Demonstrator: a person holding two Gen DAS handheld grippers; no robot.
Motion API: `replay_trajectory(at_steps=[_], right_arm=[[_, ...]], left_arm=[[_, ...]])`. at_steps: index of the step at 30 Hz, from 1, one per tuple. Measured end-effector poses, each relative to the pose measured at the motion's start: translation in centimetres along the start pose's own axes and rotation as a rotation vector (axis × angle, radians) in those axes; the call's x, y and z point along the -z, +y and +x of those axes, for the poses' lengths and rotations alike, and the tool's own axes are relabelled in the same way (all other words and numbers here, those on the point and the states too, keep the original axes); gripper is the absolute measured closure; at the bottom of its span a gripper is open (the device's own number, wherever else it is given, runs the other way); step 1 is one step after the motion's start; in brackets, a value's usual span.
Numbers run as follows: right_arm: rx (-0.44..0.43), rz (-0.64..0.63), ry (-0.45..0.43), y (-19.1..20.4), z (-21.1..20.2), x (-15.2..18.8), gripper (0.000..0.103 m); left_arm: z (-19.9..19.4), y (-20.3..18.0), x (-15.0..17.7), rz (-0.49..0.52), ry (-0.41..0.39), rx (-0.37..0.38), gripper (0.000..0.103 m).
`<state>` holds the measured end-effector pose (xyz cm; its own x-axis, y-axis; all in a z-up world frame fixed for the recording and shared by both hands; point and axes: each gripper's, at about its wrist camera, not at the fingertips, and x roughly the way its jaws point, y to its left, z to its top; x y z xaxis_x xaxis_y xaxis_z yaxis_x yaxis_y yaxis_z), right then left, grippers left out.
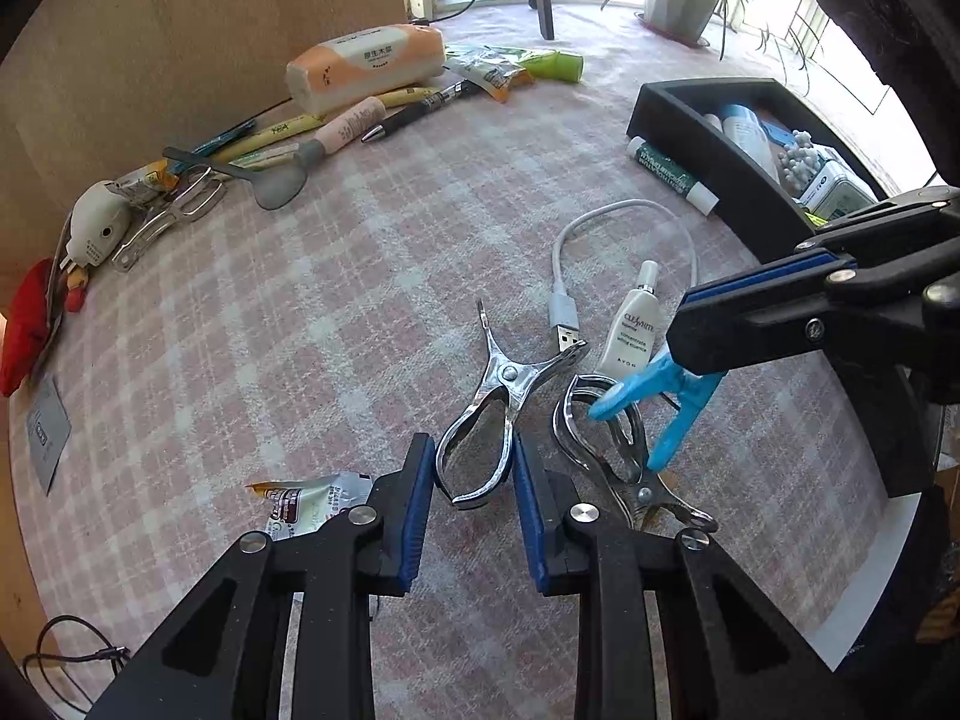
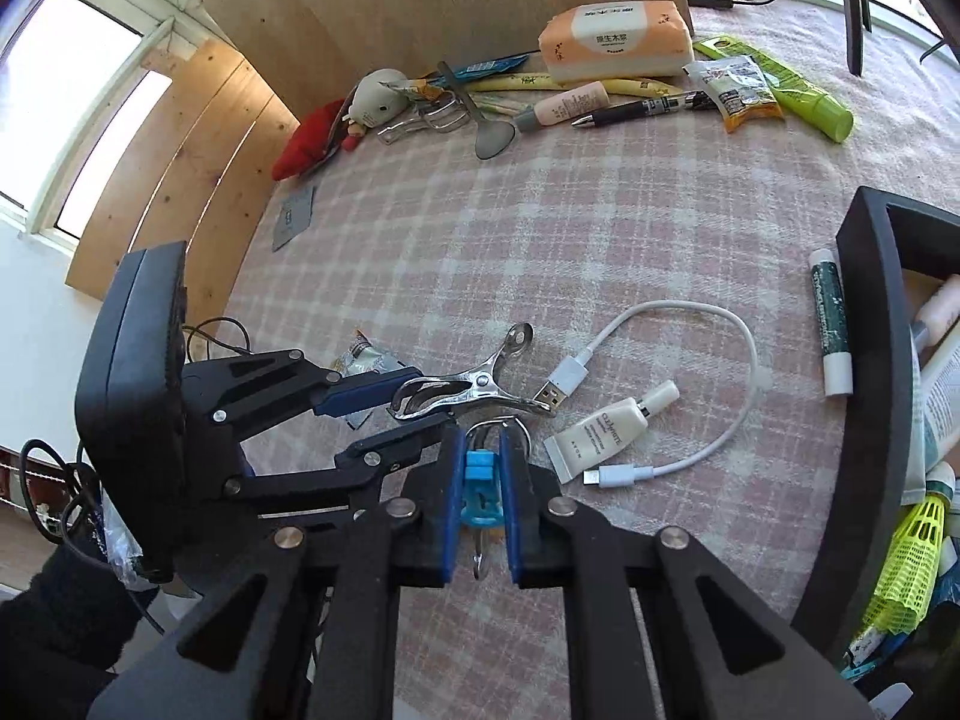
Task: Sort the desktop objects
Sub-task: 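Grasp the silver clamp with the left tool while the right tool grasps the blue clip, then carry the clamp with the left tool while the right tool carries the clip, releasing both in the tray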
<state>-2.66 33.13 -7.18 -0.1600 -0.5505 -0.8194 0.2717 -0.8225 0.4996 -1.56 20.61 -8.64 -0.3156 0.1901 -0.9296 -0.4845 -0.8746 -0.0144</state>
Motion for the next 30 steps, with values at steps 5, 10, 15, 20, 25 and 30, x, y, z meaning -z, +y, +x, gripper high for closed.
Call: replay_trajectory(at_steps=[5,10,15,20,25,30], right_arm=[[0.068,-0.013,-0.002,-0.1,-0.1,0.7,0.092],[0.044,0.021,-0.035,-0.4,-1.6,1.2,0.092],[0.071,0.043,-0.073,-0.8,-3.8,1.8,0.092],[0.117,0.084,-0.108,-2.4,-5.8,2.6,0.092],[0.16,0.119,-0.154,-3.7,-8.4,3.4,0.092],[0.202,0.121,-0.201,-4.6,-11.3,4.3,0.092]], left_arm=[[-0.2,0.2,0.2,-0.01,-0.014,0.003,0.078],[-0.4,1.1,0.4,-0.036,-0.022,-0.007,0.078],[-0.7,2.3,0.8,-0.088,-0.035,-0.006,0.078],[-2.0,3.6,1.0,-0.153,-0.068,0.012,0.079],[-3.6,3.9,0.5,-0.174,-0.108,0.026,0.079],[-5.6,3.4,-0.6,-0.192,-0.151,0.034,0.079]])
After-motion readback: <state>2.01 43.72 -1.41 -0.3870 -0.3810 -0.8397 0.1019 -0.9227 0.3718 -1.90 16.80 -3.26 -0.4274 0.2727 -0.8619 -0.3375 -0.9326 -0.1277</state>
